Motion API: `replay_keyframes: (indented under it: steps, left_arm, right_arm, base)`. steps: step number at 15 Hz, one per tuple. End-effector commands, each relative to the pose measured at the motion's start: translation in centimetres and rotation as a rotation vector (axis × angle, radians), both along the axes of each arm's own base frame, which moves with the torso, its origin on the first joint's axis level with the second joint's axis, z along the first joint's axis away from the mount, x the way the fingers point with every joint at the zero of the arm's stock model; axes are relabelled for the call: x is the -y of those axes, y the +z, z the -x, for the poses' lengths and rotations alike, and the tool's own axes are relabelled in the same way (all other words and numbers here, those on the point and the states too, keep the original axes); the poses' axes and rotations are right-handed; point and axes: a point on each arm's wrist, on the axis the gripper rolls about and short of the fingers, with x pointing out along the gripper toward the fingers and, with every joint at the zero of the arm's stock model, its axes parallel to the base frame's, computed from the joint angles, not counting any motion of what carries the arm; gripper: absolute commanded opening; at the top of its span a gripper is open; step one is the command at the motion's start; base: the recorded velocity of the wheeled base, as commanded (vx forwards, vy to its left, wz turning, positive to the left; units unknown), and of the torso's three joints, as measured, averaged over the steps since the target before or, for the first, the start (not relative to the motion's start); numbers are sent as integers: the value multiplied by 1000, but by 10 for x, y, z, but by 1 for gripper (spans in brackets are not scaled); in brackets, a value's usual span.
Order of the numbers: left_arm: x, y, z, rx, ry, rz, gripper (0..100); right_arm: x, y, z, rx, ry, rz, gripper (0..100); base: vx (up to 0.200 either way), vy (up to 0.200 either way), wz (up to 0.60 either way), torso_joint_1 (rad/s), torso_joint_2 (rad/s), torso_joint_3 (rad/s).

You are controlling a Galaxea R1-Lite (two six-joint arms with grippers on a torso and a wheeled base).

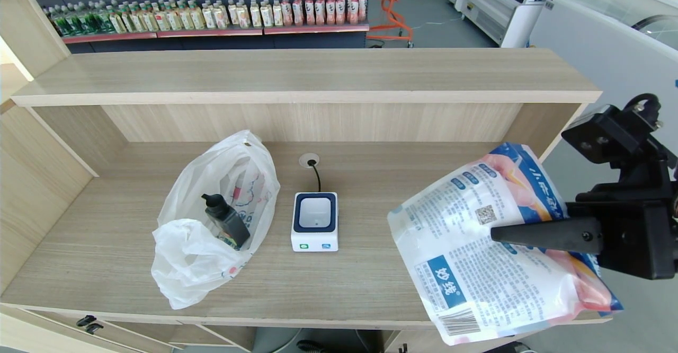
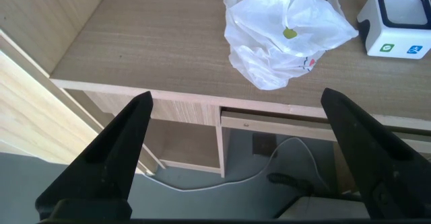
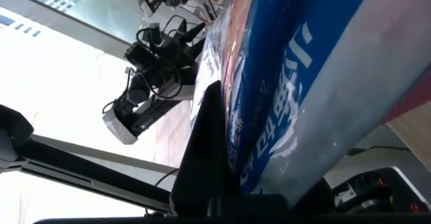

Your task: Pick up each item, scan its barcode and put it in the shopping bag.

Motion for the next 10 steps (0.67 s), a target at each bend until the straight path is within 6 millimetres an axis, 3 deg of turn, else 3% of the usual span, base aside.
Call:
replay_keyframes:
  steps: [1,10]
  left_arm:
    - [0,0,0,0,1,0,100]
    - [0,0,0,0,1,0,100]
  right_arm:
    - [0,0,0,0,-1,0,0]
    - [1,-2,1,69,-49,20,0]
  base:
    - [0,0,0,0,0,0]
    - [0,0,0,0,0,0]
